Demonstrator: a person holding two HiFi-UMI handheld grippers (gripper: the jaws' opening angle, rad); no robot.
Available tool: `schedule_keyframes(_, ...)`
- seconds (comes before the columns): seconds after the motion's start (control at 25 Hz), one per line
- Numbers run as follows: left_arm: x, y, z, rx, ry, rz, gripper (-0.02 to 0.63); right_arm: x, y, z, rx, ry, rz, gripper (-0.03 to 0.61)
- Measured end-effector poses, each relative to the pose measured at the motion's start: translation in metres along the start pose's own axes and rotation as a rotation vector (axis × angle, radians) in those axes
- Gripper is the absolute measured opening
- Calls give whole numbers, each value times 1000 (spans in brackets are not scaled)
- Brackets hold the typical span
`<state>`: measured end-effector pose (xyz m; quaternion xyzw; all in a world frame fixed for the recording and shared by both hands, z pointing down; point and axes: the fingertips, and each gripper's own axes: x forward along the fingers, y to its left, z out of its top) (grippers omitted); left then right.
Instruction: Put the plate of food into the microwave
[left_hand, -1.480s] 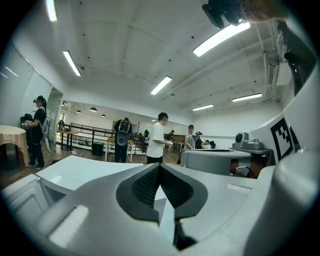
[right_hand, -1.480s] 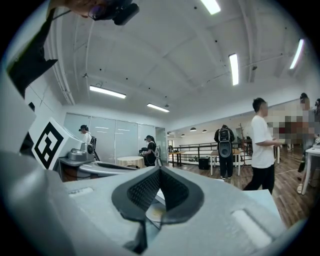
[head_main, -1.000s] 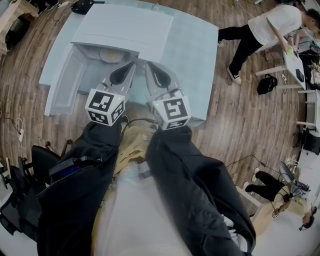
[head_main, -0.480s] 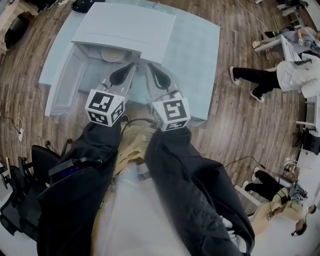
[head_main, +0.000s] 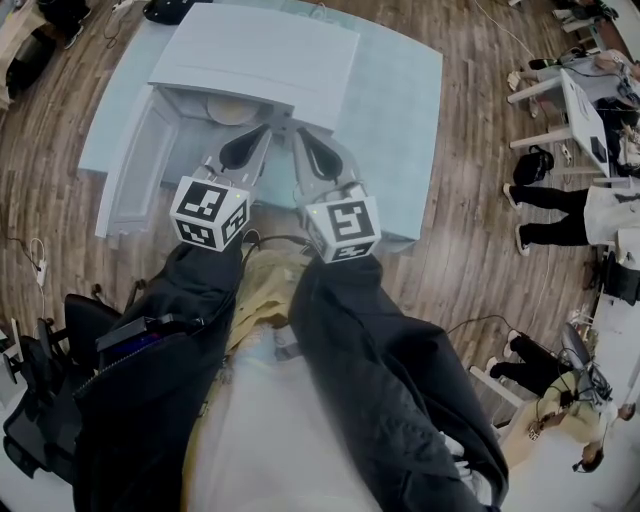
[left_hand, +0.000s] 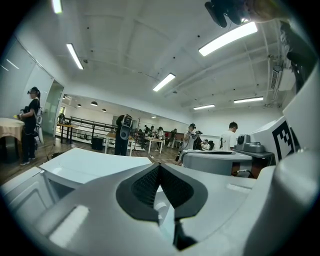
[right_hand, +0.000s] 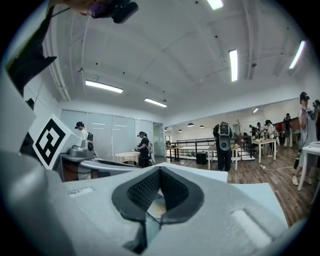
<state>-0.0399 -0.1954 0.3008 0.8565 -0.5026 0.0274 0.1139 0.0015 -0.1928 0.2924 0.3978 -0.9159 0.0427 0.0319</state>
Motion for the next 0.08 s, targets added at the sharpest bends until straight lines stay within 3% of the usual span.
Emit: schedule_keyframes(0.08,0,-1,-1,0,1,-3,0,-2,-1,-1,4,-2,-5,-2)
